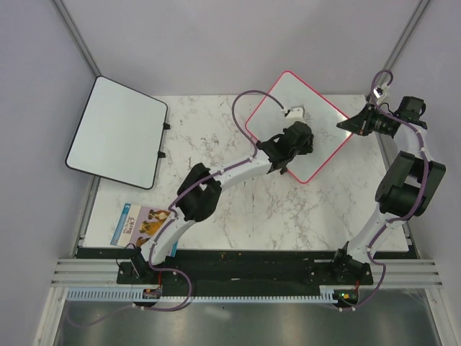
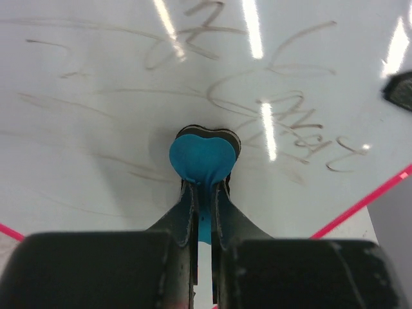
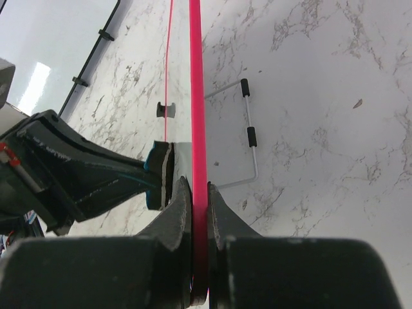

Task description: Erase the whiteboard

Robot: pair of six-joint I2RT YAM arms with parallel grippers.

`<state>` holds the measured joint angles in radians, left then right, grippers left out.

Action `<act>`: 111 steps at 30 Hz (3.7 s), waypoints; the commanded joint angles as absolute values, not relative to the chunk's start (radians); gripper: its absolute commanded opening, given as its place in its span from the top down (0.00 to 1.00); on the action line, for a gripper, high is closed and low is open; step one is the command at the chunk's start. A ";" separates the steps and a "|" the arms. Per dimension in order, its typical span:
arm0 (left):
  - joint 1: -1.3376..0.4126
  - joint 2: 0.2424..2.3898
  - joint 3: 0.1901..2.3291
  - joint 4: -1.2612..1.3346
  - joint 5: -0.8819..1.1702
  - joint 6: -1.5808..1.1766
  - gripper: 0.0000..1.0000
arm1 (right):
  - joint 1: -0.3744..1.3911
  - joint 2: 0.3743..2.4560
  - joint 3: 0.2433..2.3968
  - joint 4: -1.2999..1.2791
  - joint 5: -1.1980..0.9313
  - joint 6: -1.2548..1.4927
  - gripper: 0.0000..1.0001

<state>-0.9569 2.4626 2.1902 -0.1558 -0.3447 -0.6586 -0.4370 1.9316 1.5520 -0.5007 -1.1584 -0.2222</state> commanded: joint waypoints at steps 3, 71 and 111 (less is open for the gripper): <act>-0.795 2.444 2.054 -0.271 -0.529 -0.814 0.98 | -0.336 1.970 1.473 -0.594 -1.109 -0.535 1.00; -0.787 2.516 2.258 0.049 -0.223 -0.344 0.98 | -0.285 2.043 1.680 -0.989 -0.970 -0.755 1.00; -0.976 2.232 1.879 0.104 0.336 -0.048 0.98 | -0.256 2.048 1.720 -1.003 -0.913 -0.704 1.00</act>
